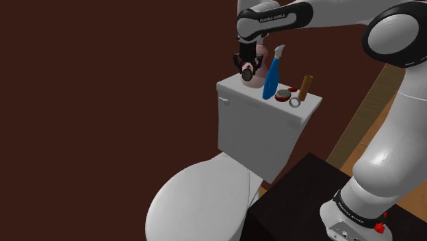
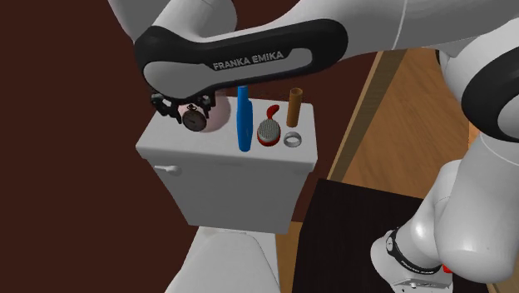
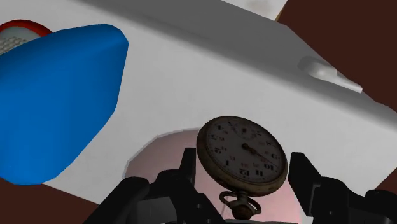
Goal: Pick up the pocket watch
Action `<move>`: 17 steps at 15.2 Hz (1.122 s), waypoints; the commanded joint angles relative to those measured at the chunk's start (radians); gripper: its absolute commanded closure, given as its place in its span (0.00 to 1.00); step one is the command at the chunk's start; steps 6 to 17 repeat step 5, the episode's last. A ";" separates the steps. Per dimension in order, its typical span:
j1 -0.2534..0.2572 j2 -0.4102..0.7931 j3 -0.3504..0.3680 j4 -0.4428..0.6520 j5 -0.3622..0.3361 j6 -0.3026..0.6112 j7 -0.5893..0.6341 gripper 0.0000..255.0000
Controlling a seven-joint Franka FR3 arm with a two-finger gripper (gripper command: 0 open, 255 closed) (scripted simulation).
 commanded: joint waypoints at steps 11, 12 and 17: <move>0.002 0.003 0.001 0.059 0.002 -0.054 -0.011 1.00; 0.002 0.003 0.001 0.059 0.002 -0.054 -0.011 1.00; 0.002 0.003 0.001 0.059 0.002 -0.054 -0.011 1.00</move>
